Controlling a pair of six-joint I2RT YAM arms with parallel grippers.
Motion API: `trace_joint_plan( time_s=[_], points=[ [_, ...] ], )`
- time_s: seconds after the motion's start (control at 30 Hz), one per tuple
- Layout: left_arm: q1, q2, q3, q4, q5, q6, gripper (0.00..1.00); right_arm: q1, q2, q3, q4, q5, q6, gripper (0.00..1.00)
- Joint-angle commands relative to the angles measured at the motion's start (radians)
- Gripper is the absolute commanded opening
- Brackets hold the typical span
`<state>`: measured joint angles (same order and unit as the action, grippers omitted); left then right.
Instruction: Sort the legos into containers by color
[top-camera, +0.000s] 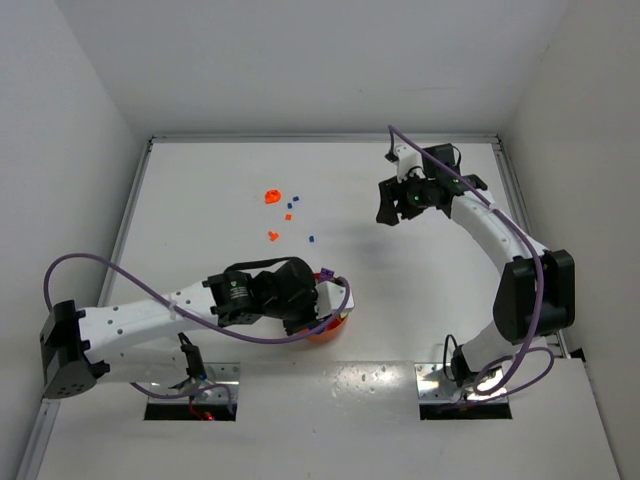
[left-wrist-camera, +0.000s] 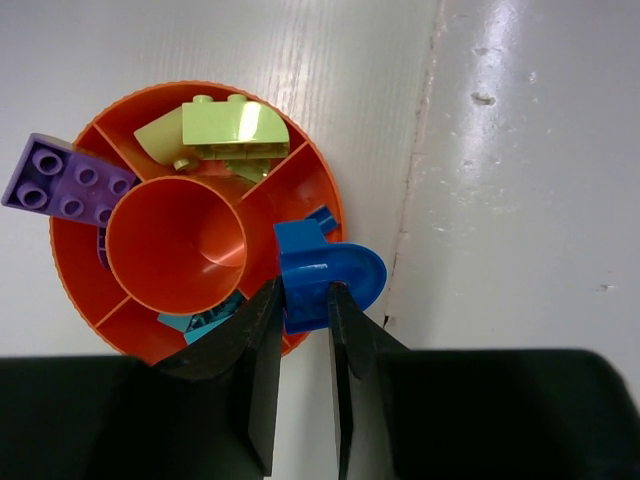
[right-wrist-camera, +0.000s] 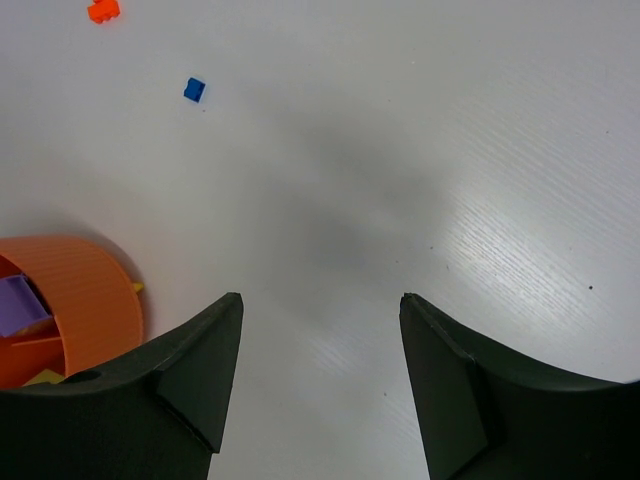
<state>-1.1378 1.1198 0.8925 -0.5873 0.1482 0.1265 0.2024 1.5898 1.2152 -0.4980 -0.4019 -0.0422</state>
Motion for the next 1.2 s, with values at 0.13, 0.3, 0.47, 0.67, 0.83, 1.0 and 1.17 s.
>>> trace_joint_plan(
  time_s=[0.13, 0.3, 0.47, 0.67, 0.83, 1.0, 1.17],
  points=[
    [-0.01, 0.028, 0.025, 0.027, -0.027, -0.013, 0.08, -0.004, -0.05, -0.005, 0.036, -0.018, -0.008, 0.65],
    [-0.01, 0.037, 0.025, 0.037, -0.047, -0.022, 0.14, -0.004, -0.059, -0.014, 0.036, -0.018, -0.008, 0.65],
    [-0.01, 0.046, 0.025, 0.047, -0.068, -0.022, 0.21, -0.004, -0.059, -0.014, 0.036, -0.018, 0.001, 0.65],
    [-0.01, 0.081, 0.034, 0.047, -0.095, -0.022, 0.22, -0.014, -0.059, -0.014, 0.036, -0.018, 0.001, 0.65],
    [-0.01, 0.09, 0.043, 0.057, -0.104, -0.022, 0.28, -0.014, -0.059, -0.005, 0.036, -0.018, 0.001, 0.65],
    [-0.01, 0.1, 0.043, 0.066, -0.113, -0.031, 0.4, -0.014, -0.05, -0.005, 0.036, -0.028, 0.001, 0.65],
    [-0.01, 0.109, 0.043, 0.066, -0.122, -0.031, 0.48, -0.014, -0.05, -0.005, 0.036, -0.028, 0.001, 0.65]
  ],
)
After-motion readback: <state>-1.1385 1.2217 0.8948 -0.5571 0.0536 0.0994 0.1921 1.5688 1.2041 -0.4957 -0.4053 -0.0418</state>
